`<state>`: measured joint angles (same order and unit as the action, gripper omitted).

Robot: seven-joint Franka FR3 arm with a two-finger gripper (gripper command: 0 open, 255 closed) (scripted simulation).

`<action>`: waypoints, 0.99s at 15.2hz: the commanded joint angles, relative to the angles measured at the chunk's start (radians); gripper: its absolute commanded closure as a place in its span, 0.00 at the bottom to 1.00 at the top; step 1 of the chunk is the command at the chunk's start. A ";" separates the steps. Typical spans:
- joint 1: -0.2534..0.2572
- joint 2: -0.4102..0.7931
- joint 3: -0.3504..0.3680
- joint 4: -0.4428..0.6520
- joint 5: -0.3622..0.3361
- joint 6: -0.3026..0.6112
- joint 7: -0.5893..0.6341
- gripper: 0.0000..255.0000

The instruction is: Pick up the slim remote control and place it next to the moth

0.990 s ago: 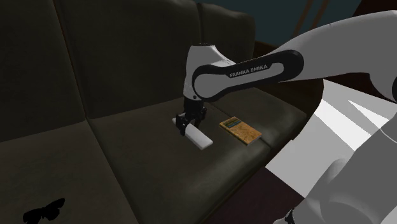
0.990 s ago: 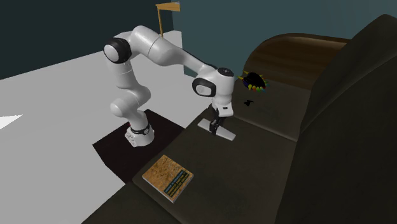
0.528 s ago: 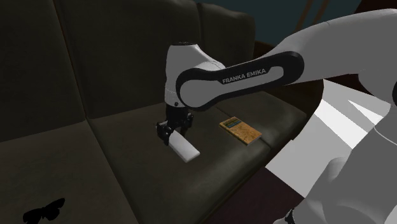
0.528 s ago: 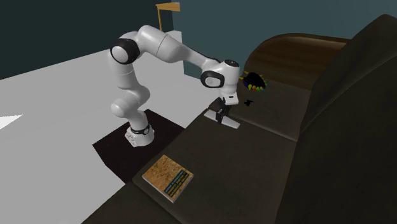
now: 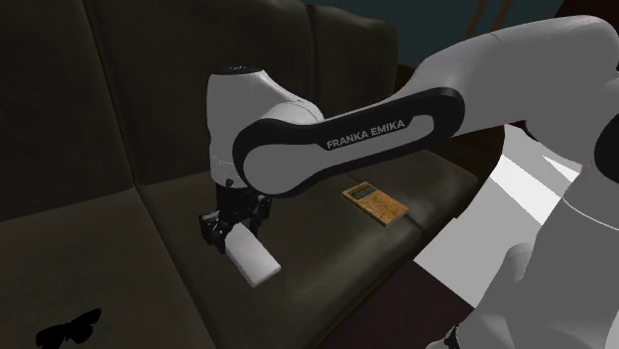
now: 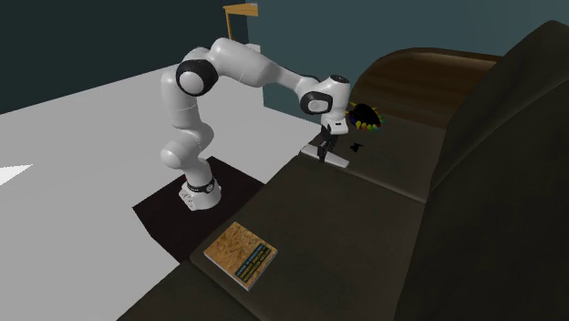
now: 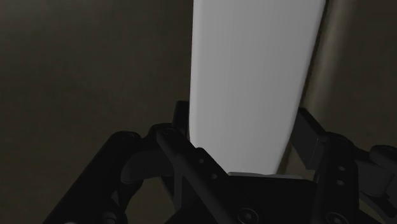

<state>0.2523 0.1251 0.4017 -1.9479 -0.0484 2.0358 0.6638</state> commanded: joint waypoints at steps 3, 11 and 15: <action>0.062 0.083 0.032 0.110 -0.038 -0.036 0.105 1.00; 0.083 0.140 0.032 0.087 -0.068 0.038 0.143 1.00; 0.087 0.164 0.027 0.062 -0.081 0.085 0.151 1.00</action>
<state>0.3386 0.2800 0.4308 -1.8851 -0.1251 2.1103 0.8140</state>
